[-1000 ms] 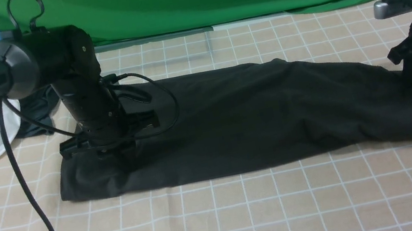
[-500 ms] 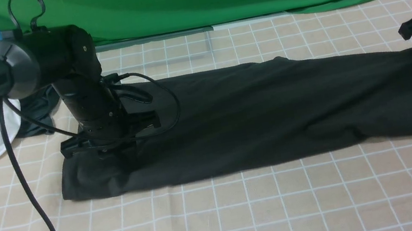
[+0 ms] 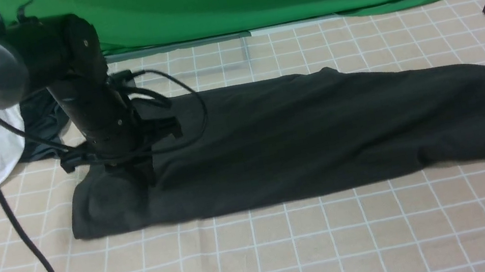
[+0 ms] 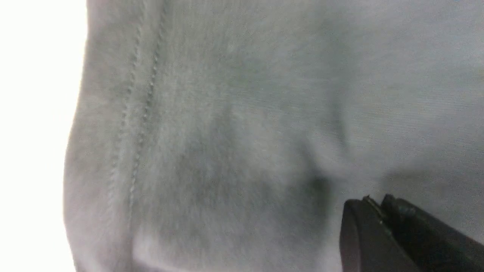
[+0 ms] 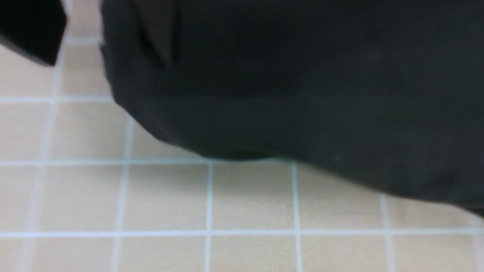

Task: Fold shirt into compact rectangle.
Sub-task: 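Pull the folded dark garment lengthwise by its ends to straighten it flat on the table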

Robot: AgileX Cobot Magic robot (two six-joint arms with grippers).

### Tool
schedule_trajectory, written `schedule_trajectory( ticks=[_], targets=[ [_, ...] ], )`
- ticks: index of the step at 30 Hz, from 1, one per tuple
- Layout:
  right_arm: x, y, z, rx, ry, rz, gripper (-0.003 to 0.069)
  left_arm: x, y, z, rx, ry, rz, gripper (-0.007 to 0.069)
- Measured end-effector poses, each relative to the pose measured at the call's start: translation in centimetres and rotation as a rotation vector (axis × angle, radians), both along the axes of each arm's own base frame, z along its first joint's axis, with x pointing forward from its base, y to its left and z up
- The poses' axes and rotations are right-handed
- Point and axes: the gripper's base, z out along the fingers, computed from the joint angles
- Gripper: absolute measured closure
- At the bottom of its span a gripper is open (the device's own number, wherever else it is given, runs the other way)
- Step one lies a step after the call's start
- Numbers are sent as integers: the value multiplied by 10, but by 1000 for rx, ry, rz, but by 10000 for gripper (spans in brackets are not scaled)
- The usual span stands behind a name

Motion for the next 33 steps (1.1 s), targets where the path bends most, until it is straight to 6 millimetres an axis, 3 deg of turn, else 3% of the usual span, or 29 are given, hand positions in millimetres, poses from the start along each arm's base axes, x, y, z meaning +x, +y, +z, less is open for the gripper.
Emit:
schedule_trajectory(
  ticks=[4,6,8,9,10,14,16,19,23,26,27,28,30,33],
  targets=[
    [-29,-1,14,2,18,-15,577,-3,-1,15,-24,-35,4,578],
    [-46,-5,6,15,68,-50,603,-4,-3,14,-43,-32,-3,578],
    [-55,-10,-1,22,101,-72,585,-5,-4,12,-57,-26,-7,578],
    [-61,-12,-7,28,127,-87,556,-5,-5,11,-69,-21,-9,578],
    [-70,-16,-22,39,177,-116,449,-5,-6,12,-81,-26,-14,578],
    [-75,-17,-46,58,168,-138,162,-2,-7,10,-95,-57,-9,578],
    [-73,-15,-52,74,133,-140,78,-3,-7,8,-95,-60,-7,578],
    [-68,-15,-59,90,106,-146,57,-3,-7,3,-93,-68,-5,578],
    [-64,-16,-78,99,144,-149,150,-3,-6,-3,-87,-62,-4,578],
    [-64,-15,-89,117,190,-144,333,0,-6,-18,-72,-24,-7,578],
    [-64,-14,-89,118,191,-144,345,0,-6,-19,-70,-21,-8,578],
    [-64,-14,-89,119,193,-136,451,1,-6,-29,-63,3,-8,578],
    [-64,-14,-89,116,195,-132,562,3,-6,-39,-57,26,-8,578],
    [-65,-17,-89,89,202,-118,579,3,-6,-42,-54,36,-7,578]
  ],
)
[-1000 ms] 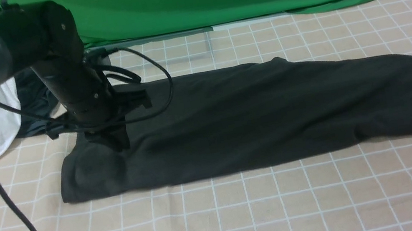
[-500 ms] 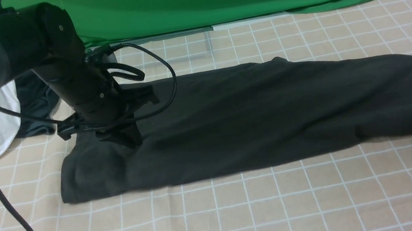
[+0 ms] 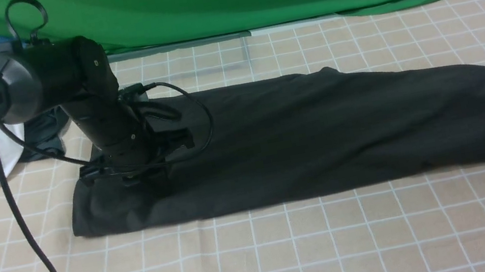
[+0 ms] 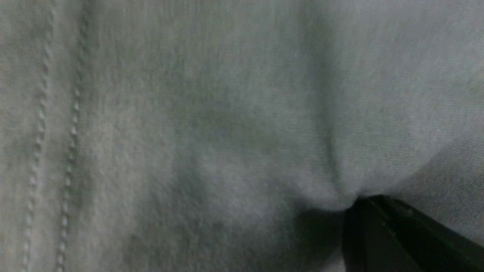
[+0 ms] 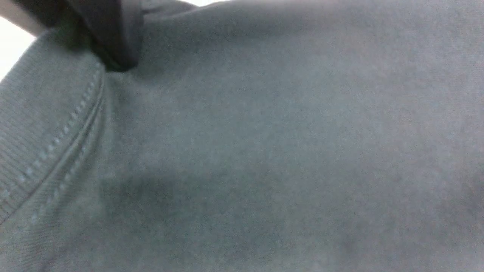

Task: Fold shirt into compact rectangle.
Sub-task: 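Pull the folded dark garment lengthwise by its ends to straighten it flat on the table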

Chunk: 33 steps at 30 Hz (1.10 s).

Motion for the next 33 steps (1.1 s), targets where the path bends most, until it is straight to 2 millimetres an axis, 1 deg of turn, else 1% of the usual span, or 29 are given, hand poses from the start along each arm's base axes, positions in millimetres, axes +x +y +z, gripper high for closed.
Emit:
schedule_trajectory(
  ticks=[9,11,12,14,16,17,18,19,20,21,22,25,26,28,30,33],
  targets=[
    [-5,-8,3,-95,61,65,579,1,1,-1,14,12,31,578],
    [-5,-9,4,-101,67,56,558,1,1,0,13,11,33,578],
    [-5,-9,4,-101,67,44,537,1,1,0,13,10,33,578],
    [-4,-11,6,-119,71,39,449,1,1,3,12,5,34,578],
    [-2,-13,12,-142,69,35,307,-1,2,8,18,-5,29,578],
    [1,-14,17,-151,56,19,216,-3,3,15,20,-18,26,578],
    [2,-15,18,-153,54,16,202,-4,3,16,20,-19,26,578],
    [8,-16,25,-158,21,-15,92,-7,4,31,13,-52,26,578],
    [11,-16,30,-152,-3,-31,43,-9,4,42,5,-79,29,578],
    [14,-16,33,-146,-22,-37,23,-11,4,49,0,-95,31,578],
    [18,-14,36,-122,-54,-46,-3,-16,5,66,-12,-133,32,578],
    [26,-9,38,-59,-123,-55,-27,-27,6,97,-31,-197,31,578],
    [27,-9,37,-57,-128,-56,-28,-28,7,98,-31,-200,31,578],
    [31,-8,29,-33,-129,-59,-31,-35,8,115,-39,-235,29,578],
    [34,-9,15,-28,-103,-55,-31,-43,9,129,-46,-260,28,578],
    [36,-9,-1,-22,-69,-55,-31,-51,10,140,-51,-276,27,578]
  ],
)
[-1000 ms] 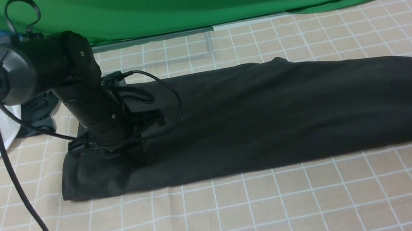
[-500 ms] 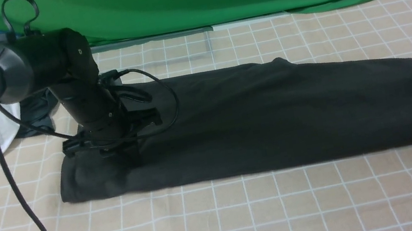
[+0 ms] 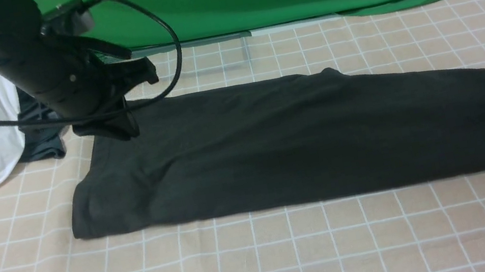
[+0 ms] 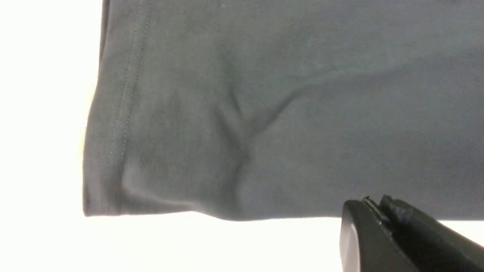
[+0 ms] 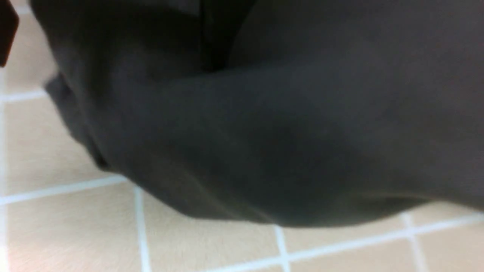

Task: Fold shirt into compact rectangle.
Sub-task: 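Pull the folded dark garment lengthwise by its ends to straighten it flat on the table, then fold the right end of the dark garment over onto its left end with the right gripper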

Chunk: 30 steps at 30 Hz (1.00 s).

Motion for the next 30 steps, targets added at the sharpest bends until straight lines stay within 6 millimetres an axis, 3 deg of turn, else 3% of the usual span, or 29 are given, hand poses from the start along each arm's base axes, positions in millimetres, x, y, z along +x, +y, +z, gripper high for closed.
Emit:
schedule_trajectory(
  ticks=[5,8,10,11,12,13,18,22,24,27,30],
  targets=[
    [3,1,-14,24,25,-1,6,-6,1,9,-3,-14,-2,578],
    [5,2,-15,38,25,15,183,-8,1,10,-2,-8,-4,578],
    [5,4,-16,58,23,31,365,-9,1,10,0,3,-5,578],
    [6,4,-16,67,21,33,386,-9,1,10,1,6,-7,578],
    [6,6,-16,75,19,51,516,-10,1,10,1,10,-7,578],
    [6,6,-15,74,21,64,541,-11,1,9,3,18,-8,578],
    [4,-7,-3,5,48,53,537,-15,2,14,7,19,-14,578],
    [-2,-27,26,-72,31,4,537,-22,2,23,5,2,-19,578],
    [-3,-34,55,-108,-13,-18,537,-28,4,32,1,-22,-20,578],
    [-2,-30,79,-108,-55,-20,537,-32,5,38,2,-41,-20,578],
    [7,-11,104,-72,-127,6,537,-34,6,41,4,-52,-21,578]
  ],
)
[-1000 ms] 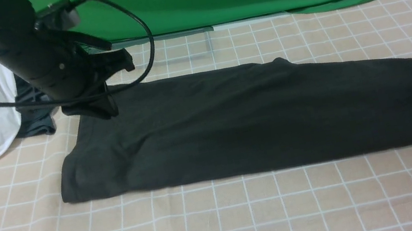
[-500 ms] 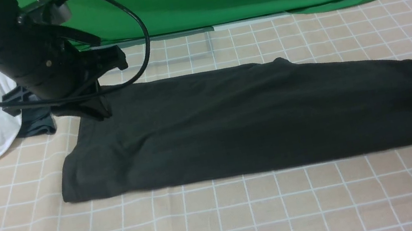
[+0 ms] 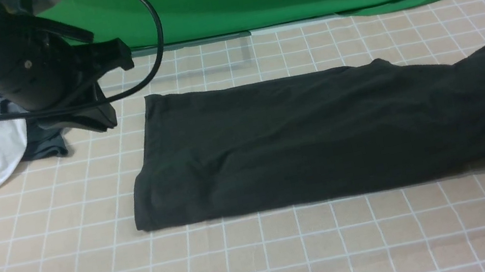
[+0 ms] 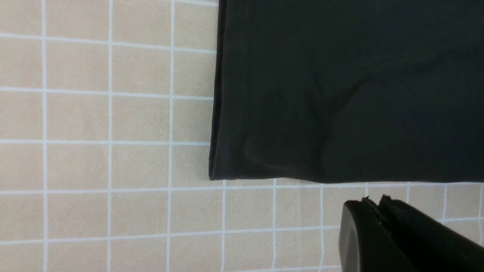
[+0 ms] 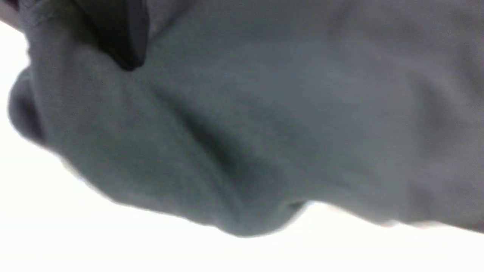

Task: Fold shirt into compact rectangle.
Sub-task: 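Fold the right end of the dark garment over onto its left end with the right gripper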

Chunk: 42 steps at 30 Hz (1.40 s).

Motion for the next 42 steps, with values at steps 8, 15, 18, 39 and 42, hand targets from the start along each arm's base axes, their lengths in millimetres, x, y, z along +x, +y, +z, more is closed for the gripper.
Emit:
schedule_trajectory(
  ticks=[8,15,18,39,42],
  targets=[
    [17,101,58,120,-196,176,537,-1,0,1,1,-3,3,578],
    [7,223,87,323,-293,387,537,-3,1,4,0,-11,3,578],
    [2,269,87,403,-330,454,537,-6,3,10,7,-40,5,578],
    [-2,436,-28,626,-357,528,534,-26,9,32,16,-107,6,578],
    [3,445,-43,639,-396,496,503,-26,8,32,11,-104,5,578]
  ],
)
